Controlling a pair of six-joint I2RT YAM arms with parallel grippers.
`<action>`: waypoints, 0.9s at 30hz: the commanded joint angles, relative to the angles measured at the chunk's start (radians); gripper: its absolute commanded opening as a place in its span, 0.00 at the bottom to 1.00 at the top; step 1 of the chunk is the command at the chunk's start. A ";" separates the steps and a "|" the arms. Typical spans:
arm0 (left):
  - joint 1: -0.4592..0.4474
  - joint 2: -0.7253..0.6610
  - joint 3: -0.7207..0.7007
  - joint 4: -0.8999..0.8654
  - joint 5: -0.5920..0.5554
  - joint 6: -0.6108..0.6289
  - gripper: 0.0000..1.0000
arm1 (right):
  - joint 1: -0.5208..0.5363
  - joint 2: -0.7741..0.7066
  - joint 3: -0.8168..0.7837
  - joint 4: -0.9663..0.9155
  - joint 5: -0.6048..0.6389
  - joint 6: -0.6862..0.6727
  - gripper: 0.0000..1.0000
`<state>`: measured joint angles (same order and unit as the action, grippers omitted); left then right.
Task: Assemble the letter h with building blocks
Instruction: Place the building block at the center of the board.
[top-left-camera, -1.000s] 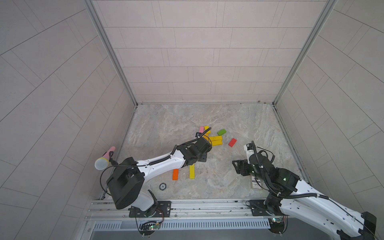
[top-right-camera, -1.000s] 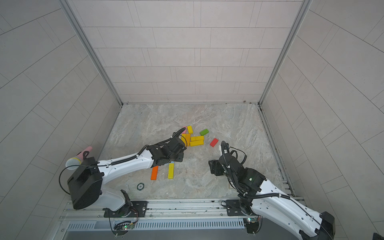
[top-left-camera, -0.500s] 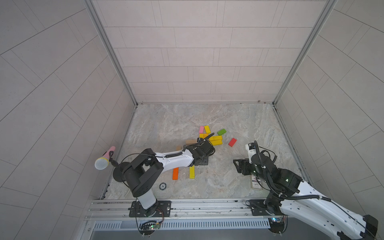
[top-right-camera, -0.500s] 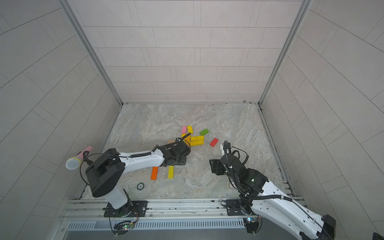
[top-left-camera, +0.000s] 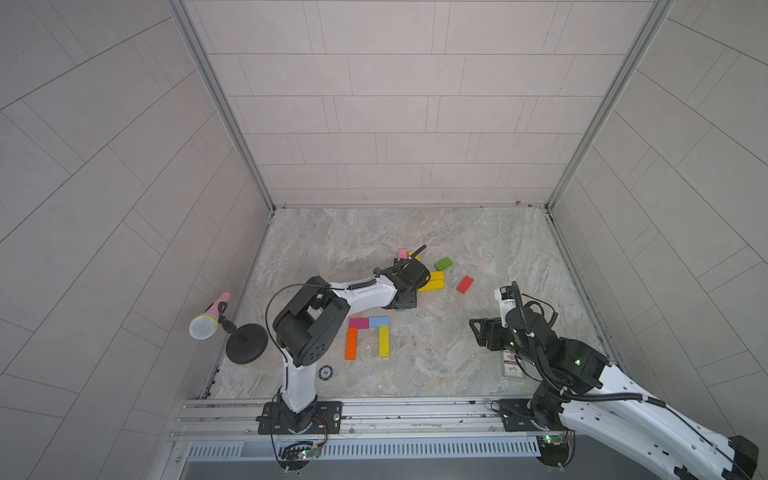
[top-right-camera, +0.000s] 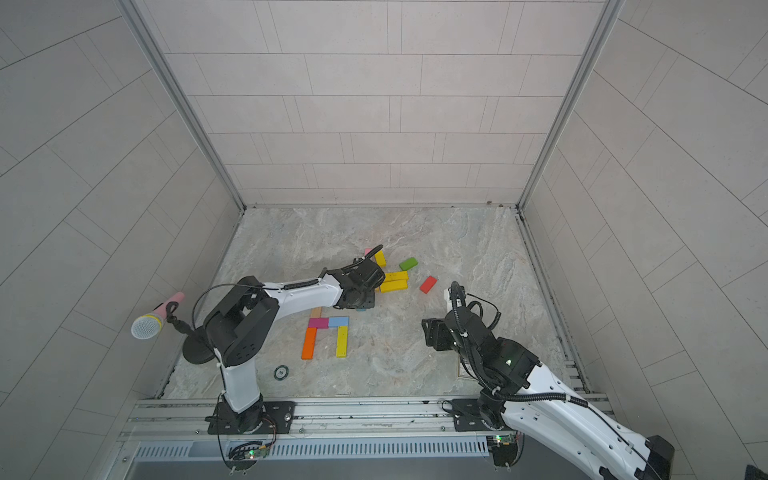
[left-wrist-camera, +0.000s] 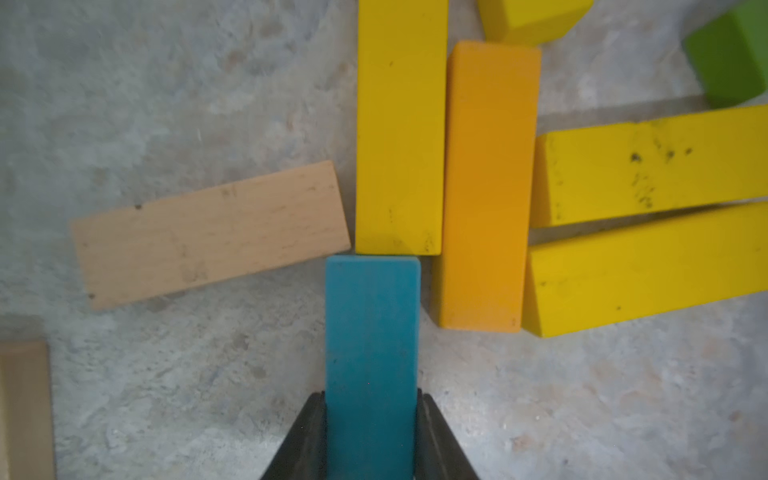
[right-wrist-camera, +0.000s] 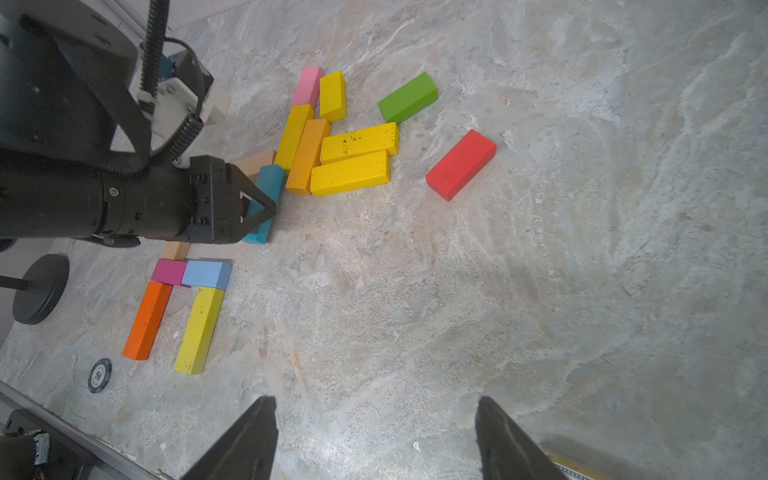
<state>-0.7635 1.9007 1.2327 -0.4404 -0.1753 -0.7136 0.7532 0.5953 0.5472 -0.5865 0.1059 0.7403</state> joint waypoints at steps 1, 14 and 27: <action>-0.018 -0.033 0.030 -0.050 -0.021 0.031 0.19 | -0.006 -0.007 0.000 -0.021 0.009 -0.001 0.77; -0.077 -0.094 -0.105 -0.017 -0.026 -0.061 0.19 | -0.010 -0.008 -0.013 -0.004 -0.006 0.010 0.77; -0.074 -0.012 -0.067 -0.054 -0.078 -0.078 0.19 | -0.018 -0.021 -0.024 -0.006 -0.013 0.019 0.77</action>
<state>-0.8417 1.8622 1.1408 -0.4618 -0.2119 -0.7704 0.7391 0.5812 0.5350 -0.5880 0.0902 0.7490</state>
